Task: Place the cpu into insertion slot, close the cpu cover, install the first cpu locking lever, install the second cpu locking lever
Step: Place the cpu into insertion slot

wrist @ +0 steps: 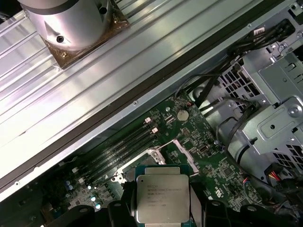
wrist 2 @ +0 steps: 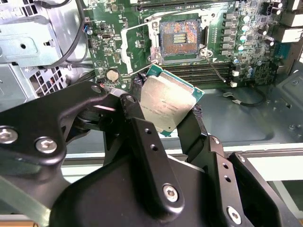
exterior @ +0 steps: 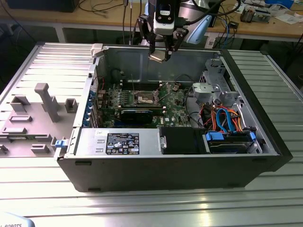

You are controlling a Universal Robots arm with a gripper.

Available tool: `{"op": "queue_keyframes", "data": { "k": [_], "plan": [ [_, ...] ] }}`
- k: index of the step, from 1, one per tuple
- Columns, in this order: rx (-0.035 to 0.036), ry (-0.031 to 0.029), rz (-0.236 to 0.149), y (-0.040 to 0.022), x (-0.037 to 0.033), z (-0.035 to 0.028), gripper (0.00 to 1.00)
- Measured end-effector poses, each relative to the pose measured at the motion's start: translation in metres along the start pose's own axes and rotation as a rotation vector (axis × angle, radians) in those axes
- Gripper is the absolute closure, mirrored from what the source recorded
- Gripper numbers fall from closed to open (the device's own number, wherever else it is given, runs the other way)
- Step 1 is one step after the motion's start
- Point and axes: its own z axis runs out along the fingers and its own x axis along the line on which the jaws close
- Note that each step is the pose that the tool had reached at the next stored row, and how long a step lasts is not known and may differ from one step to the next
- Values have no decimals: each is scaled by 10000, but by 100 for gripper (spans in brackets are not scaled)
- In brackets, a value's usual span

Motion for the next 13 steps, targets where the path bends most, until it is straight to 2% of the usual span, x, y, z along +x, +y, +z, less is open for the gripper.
{"op": "queue_keyframes", "data": {
  "k": [9, 13],
  "plan": [
    [0, 0, 5, 0, 0, 0, 46],
    [-3, -14, 162, 0, 0, 0, 46]
  ]
}}
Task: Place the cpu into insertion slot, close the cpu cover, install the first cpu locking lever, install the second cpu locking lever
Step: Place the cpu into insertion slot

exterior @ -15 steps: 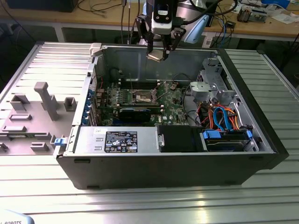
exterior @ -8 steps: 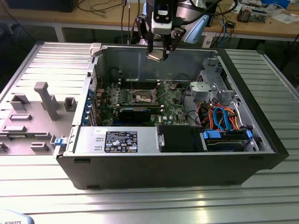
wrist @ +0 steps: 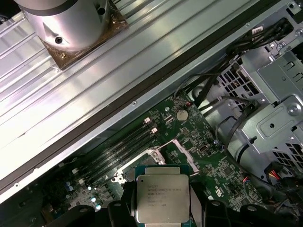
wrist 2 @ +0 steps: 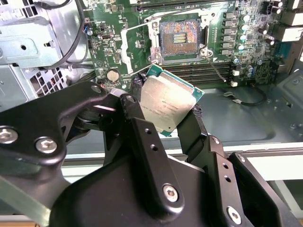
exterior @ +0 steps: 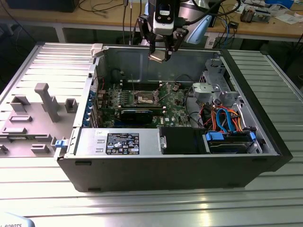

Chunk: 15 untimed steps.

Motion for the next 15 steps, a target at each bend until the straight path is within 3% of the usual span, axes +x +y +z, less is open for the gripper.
{"op": "queue_keyframes", "data": {
  "k": [6, 15],
  "plan": [
    [-16, -74, 876, -1, 1, 3, 46],
    [-17, -76, 886, -13, 17, 2, 46]
  ]
}}
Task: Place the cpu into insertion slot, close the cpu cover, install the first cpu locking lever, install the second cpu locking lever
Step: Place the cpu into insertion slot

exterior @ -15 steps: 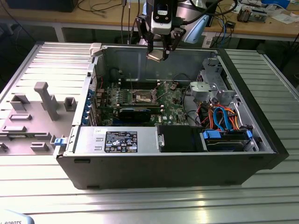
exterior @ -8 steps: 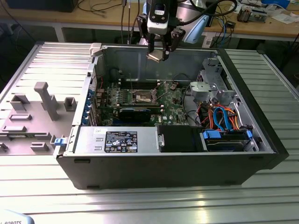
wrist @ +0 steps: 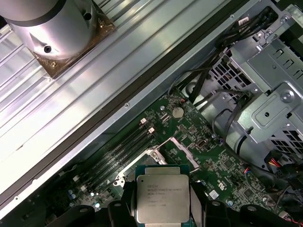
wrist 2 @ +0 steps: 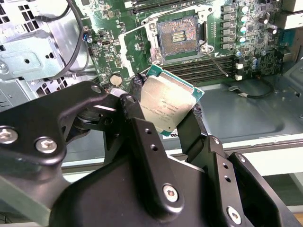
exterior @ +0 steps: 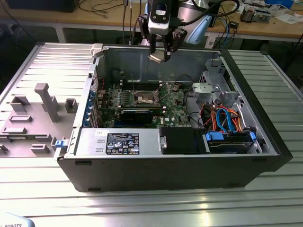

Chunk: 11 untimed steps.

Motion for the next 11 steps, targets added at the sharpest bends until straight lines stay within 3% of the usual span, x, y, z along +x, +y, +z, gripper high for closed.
{"op": "queue_keyframes", "data": {
  "k": [11],
  "plan": [
    [-1, -13, 150, -1, 1, 0, 46]
  ]
}}
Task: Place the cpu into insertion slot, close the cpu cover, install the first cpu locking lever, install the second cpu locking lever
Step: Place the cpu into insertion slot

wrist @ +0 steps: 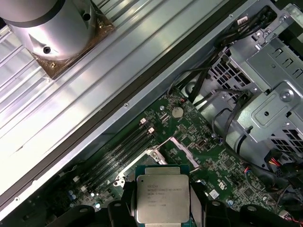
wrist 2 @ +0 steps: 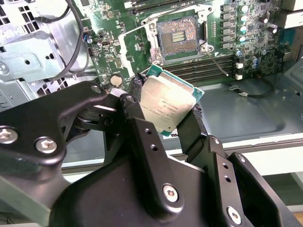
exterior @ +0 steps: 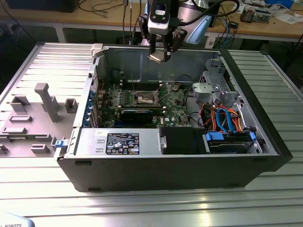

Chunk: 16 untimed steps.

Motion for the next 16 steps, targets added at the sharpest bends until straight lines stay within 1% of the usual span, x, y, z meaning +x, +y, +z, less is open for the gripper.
{"op": "queue_keyframes", "data": {
  "k": [4, 10, 12, 13, 14, 16],
  "plan": [
    [-10, -37, 437, 0, 0, 4, 46],
    [-24, -106, 1228, 0, 0, 7, 46],
    [-30, -132, 1533, 0, 0, 8, 46],
    [-34, -152, 1776, 0, 0, 8, 46],
    [-37, -165, 1927, 0, 0, 8, 46],
    [-38, -174, 2040, 0, 0, 8, 46]
  ]
}}
